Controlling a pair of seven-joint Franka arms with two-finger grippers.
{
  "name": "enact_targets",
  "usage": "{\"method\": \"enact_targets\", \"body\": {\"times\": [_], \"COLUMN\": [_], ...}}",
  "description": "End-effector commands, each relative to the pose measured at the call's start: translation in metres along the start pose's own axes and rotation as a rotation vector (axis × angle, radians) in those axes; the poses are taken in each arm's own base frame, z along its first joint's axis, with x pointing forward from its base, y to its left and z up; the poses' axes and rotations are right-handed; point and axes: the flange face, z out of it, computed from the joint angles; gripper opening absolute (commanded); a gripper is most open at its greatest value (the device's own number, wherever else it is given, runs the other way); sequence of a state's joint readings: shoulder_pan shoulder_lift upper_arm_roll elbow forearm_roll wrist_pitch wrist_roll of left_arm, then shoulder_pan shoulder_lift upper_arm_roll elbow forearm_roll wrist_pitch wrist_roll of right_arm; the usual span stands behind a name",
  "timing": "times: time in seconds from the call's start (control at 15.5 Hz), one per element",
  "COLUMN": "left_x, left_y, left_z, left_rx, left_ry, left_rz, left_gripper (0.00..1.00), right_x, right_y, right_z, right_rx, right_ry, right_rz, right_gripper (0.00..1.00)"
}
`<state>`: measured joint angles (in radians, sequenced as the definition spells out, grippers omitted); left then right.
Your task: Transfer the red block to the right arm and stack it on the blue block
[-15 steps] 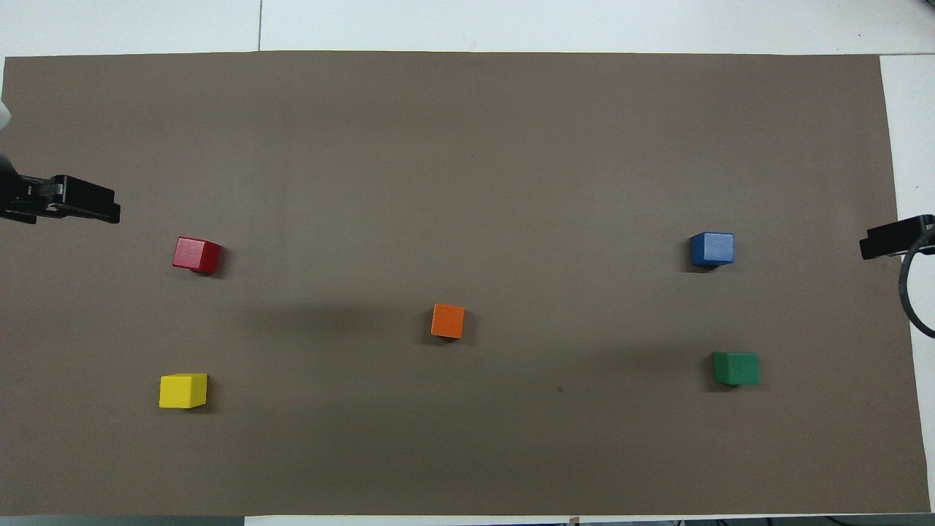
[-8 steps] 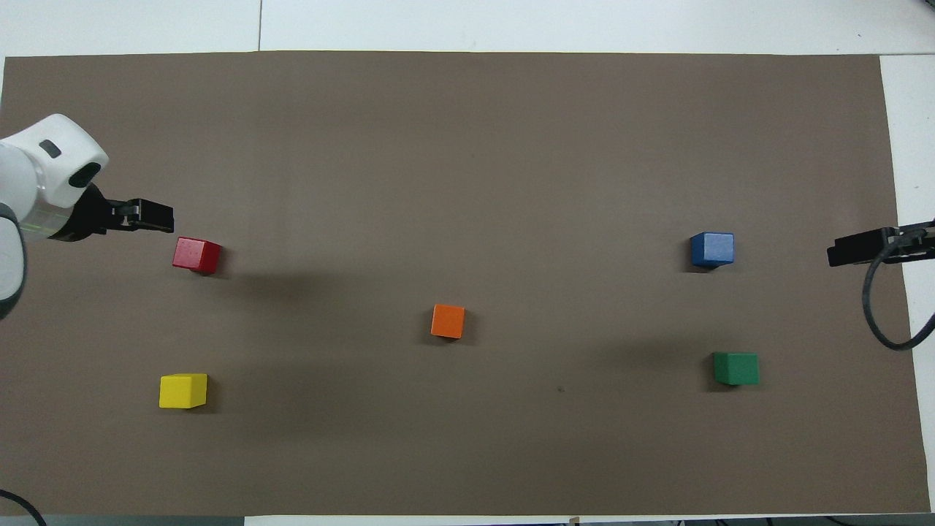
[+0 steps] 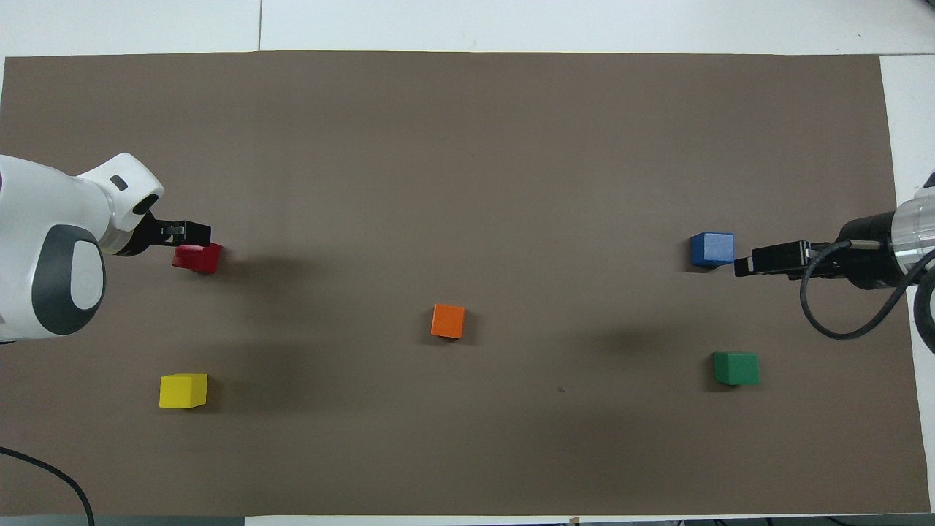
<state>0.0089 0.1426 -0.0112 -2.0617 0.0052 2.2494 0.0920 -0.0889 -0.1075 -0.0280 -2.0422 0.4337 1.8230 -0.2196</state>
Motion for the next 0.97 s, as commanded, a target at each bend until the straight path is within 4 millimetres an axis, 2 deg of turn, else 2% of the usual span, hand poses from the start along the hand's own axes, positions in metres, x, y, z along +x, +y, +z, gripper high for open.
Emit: {"method": "enact_targets", "body": {"times": [0.0, 0.13, 0.26, 0.45, 0.52, 0.58, 0.65, 0.71, 0.78, 0.84, 0.91], "left_x": [0.0, 0.001, -0.001, -0.008, -0.01, -0.013, -0.015, -0.016, -0.015, -0.008, 0.002], "left_y": [-0.004, -0.004, -0.004, -0.004, -0.003, -0.008, -0.011, -0.014, -0.015, -0.019, -0.016], "left_z": [0.021, 0.033, 0.041, 0.06, 0.061, 0.063, 0.063, 0.063, 0.058, 0.042, 0.015], "left_rx": [-0.005, -0.004, -0.005, -0.007, -0.008, -0.008, -0.007, -0.009, -0.013, -0.016, -0.028], "left_ry": [0.009, 0.021, 0.009, -0.007, -0.013, -0.024, -0.034, -0.06, -0.084, -0.102, -0.142], "left_rz": [0.041, 0.043, 0.053, 0.06, 0.064, 0.057, 0.054, 0.045, 0.031, 0.016, -0.025], "left_gripper": [1.0, 1.0, 1.0, 1.0, 0.92, 0.76, 0.5, 0.16, 0.0, 0.0, 0.0], "right_x": [0.001, -0.002, -0.005, -0.008, -0.006, -0.004, -0.003, -0.002, -0.002, -0.002, -0.001], "right_y": [0.024, 0.029, 0.033, 0.021, 0.017, 0.014, 0.01, 0.005, 0.003, 0.002, 0.002], "right_z": [0.026, 0.032, 0.049, 0.055, 0.06, 0.066, 0.07, 0.073, 0.08, 0.087, 0.1], "right_rx": [0.164, 0.267, 0.416, 0.612, 0.688, 0.746, 0.79, 0.837, 0.877, 0.908, 0.962], "right_ry": [0.014, 0.027, 0.028, -0.001, -0.013, -0.028, -0.039, -0.047, -0.068, -0.092, -0.121], "right_rz": [-0.017, -0.008, -0.026, -0.012, 0.005, 0.019, 0.025, 0.032, 0.038, 0.04, 0.032], "right_gripper": [1.0, 1.0, 1.0, 1.0, 1.0, 1.0, 1.0, 1.0, 1.0, 1.0, 1.0]}}
